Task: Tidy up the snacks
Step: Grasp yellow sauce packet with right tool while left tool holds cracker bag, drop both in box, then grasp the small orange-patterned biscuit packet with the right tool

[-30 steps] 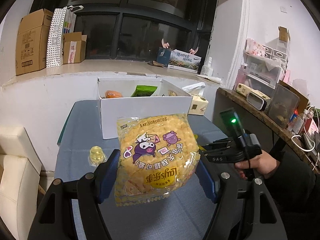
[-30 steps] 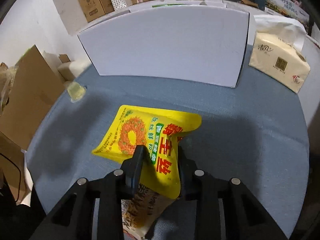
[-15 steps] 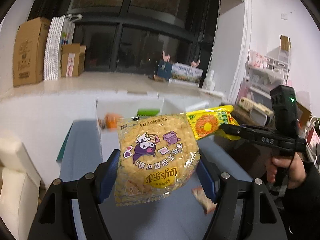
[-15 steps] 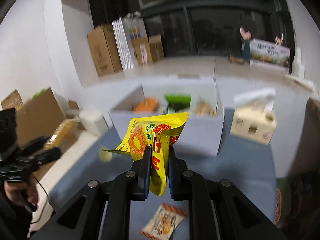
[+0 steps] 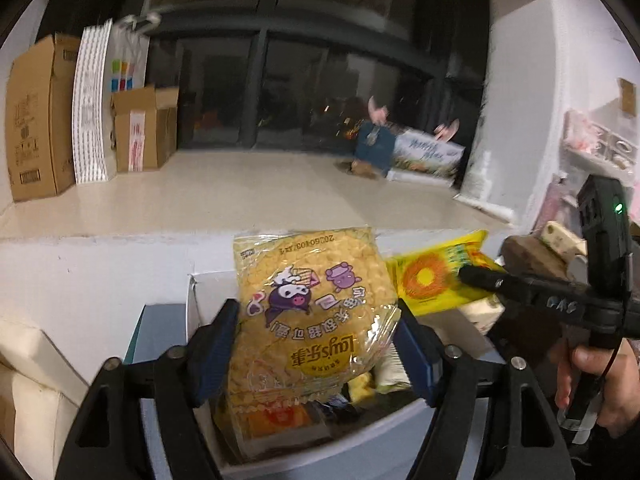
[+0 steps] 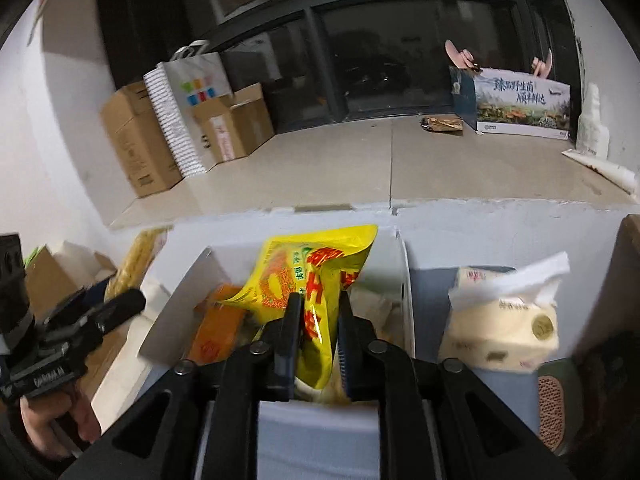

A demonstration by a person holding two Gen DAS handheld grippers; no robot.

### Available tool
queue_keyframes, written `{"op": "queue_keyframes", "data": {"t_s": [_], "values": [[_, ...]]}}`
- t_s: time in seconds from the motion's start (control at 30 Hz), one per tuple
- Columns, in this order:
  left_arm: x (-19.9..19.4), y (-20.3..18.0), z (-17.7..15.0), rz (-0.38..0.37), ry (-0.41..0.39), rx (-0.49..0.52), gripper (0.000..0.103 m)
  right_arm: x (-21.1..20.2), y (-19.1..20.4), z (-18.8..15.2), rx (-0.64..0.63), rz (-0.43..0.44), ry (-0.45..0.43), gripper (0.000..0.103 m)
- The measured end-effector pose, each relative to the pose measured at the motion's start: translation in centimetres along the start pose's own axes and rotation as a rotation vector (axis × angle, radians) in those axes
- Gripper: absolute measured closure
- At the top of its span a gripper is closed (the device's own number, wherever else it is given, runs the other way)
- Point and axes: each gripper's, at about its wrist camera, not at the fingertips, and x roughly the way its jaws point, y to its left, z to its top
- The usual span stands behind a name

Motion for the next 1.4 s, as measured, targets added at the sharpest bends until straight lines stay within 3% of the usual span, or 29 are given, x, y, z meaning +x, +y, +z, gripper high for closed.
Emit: {"op": "queue_keyframes", "data": {"t_s": [0.03, 0.07, 0.13, 0.37, 0.63, 0.8, 0.93, 1.17, 1.4], "values": [[0.8, 0.5, 0.1, 0.011, 0.034, -0.023, 0.0, 0.6, -0.4, 0.2, 0.025, -0.003, 0.01, 0.03], [1.1, 0.8, 0.1, 0.018, 0.037, -0.036, 0.0, 1.2, -0.9, 0.4, 0.054, -0.002, 0.032, 0.001], [1.2, 1.2, -0.2, 0.028, 0.041, -0.034, 0.0, 1.9, -1.4, 0.4, 0.09, -0.003, 0.069, 0.0], [-0.5, 1.6, -1.5, 0.045, 0.043, -0.005, 0.0, -0.8, -0.1, -1.0, 0.012, -0.007, 0.032, 0.0], [-8.1, 0.6, -4.8, 0.001, -0.024, 0.037, 0.0, -8.5, 3.2, -4.5, -0.098, 0.023, -0.046, 0.0], [-12.9, -1.5, -9.5, -0.026, -0.035, 0.047, 0.0, -12.5, 4.1, -8.5, -0.114, 0.048, -0.06, 0.0], [-14.9, -2.7, -13.5, -0.022, -0.012, 0.058, 0.0, -14.3, 4.3, -13.4, -0.118, 0.021, -0.016, 0.0], [-16.4, -3.2, -19.1, -0.043, 0.056, -0.027, 0.0, -15.1, 3.4, -21.6, -0.046, -0.019, 0.08, 0.0], [-17.3, -3.9, -20.5, -0.022, 0.066, -0.009, 0.0, -11.4, 3.8, -24.1, -0.047, -0.08, 0.235, 0.0]]}}
